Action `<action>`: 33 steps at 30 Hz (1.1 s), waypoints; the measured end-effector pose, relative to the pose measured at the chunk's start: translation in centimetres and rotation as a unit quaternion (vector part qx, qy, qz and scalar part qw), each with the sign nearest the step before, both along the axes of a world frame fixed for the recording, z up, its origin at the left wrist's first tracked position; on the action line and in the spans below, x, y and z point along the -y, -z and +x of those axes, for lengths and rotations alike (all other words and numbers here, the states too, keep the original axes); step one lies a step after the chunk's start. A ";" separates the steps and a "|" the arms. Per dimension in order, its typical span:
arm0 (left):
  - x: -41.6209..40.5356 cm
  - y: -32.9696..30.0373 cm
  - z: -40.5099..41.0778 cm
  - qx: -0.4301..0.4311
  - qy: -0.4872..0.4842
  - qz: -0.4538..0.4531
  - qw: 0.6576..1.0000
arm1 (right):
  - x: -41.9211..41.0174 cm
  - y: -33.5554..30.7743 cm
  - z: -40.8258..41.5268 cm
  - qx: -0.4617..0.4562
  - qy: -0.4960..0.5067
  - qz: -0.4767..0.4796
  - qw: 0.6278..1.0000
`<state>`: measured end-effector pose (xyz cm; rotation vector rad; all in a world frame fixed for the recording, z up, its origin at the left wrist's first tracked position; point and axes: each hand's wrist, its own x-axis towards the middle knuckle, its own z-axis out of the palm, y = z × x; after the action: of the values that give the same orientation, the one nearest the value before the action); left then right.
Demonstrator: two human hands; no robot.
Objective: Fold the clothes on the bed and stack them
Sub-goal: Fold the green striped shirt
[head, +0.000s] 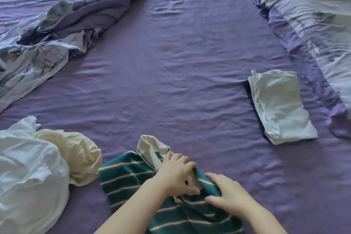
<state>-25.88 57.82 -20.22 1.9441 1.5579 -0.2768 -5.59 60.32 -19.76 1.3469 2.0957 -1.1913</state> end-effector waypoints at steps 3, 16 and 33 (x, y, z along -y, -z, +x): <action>0.5 -0.1 -0.4 -0.011 0.003 -0.008 1.000 | -1.7 -0.7 0.8 -0.052 0.053 0.002 0.997; -2.9 1.1 4.1 0.280 -0.662 -0.082 0.690 | -9.2 0.8 3.0 0.006 0.075 0.067 0.995; -7.0 0.6 4.9 0.305 -0.707 -0.142 0.622 | -10.1 1.2 2.0 -0.106 0.054 0.075 0.990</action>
<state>-20.99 64.82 -20.79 0.0684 1.8389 0.7002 -3.62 70.44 -20.95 1.4728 2.3264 -1.2932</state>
